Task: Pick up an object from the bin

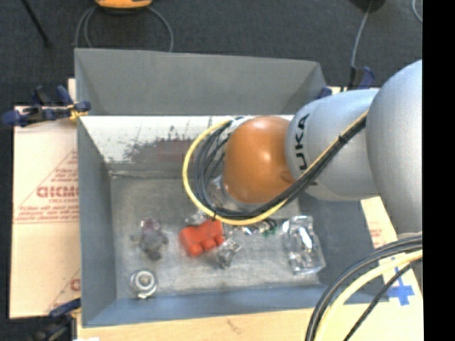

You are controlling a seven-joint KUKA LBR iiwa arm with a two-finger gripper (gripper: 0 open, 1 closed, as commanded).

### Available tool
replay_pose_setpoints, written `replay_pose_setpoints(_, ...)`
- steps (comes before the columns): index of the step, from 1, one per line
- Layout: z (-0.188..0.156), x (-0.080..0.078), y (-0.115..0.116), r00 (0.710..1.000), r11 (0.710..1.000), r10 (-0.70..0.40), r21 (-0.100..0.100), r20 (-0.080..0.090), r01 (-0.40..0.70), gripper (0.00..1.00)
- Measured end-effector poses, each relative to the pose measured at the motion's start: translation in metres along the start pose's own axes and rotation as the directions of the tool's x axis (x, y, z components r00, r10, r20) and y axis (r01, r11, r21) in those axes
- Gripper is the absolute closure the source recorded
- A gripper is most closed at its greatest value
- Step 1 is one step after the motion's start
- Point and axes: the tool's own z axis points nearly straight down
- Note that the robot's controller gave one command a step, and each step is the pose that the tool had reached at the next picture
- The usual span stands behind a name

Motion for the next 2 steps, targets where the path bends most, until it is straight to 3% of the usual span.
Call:
replay_pose_setpoints(1,-0.001,-0.001,-0.001,1.000,1.000,0.000,0.001,0.002,0.000,1.00)
replay_pose_setpoints(2,-0.141,-0.011,0.001,1.000,1.000,0.013,0.006,0.010,-0.013,1.00)
